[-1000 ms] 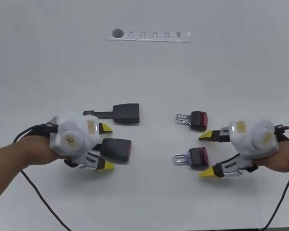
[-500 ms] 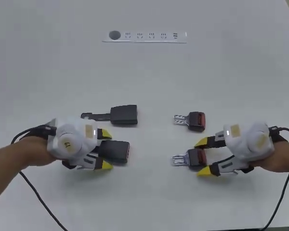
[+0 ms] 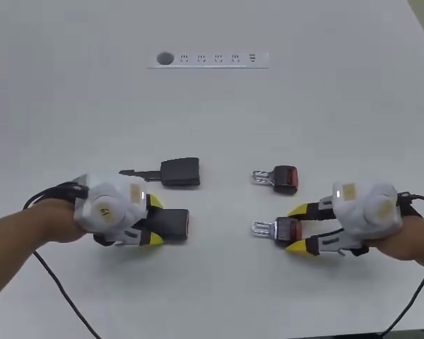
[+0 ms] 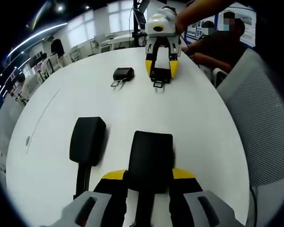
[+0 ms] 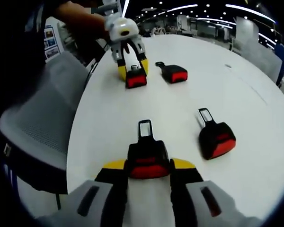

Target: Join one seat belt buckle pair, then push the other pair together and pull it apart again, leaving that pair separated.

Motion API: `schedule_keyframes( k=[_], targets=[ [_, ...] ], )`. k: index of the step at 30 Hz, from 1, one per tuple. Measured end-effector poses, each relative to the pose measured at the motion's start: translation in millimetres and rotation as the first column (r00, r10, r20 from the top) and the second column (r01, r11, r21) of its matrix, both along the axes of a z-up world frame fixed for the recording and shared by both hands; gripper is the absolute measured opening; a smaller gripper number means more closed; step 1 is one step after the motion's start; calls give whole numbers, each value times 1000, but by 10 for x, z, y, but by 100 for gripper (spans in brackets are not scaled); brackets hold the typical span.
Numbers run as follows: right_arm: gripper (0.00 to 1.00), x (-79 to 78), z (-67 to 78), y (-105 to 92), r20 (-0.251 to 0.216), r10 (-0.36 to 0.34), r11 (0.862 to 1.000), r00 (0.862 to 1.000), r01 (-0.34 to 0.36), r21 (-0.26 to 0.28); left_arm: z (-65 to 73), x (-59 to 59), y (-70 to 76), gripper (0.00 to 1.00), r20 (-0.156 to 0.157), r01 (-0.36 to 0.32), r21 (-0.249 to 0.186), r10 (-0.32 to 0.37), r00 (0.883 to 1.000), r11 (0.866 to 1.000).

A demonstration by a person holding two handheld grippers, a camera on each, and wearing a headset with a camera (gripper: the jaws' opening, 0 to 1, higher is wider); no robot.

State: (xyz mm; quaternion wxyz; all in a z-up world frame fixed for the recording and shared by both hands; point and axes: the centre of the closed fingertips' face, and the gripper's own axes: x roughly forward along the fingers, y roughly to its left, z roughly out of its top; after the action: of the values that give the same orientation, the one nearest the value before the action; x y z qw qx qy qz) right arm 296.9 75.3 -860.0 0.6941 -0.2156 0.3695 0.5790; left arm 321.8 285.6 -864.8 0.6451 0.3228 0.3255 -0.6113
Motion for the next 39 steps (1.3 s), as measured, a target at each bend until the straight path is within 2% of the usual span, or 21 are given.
schedule_keyframes(
  k=[9, 16, 21, 39],
  targets=[
    [35, 6, -6, 2, -2, 7, 1000, 1000, -7, -3, 14, -22, 3, 35, -4, -3, 9, 3, 1000, 1000],
    [35, 5, -5, 11, -21, 3, 1000, 1000, -3, -3, 21, -35, 4, 35, -7, -3, 17, 4, 1000, 1000],
    [35, 17, -6, 30, -14, 6, 1000, 1000, -6, -3, 25, -35, 4, 35, -8, -6, 18, 6, 1000, 1000],
    [35, 52, 24, 430, 3, 44, 998, 999, -44, 35, 36, -23, 8, 35, -12, -6, 22, 6, 1000, 1000]
  ],
)
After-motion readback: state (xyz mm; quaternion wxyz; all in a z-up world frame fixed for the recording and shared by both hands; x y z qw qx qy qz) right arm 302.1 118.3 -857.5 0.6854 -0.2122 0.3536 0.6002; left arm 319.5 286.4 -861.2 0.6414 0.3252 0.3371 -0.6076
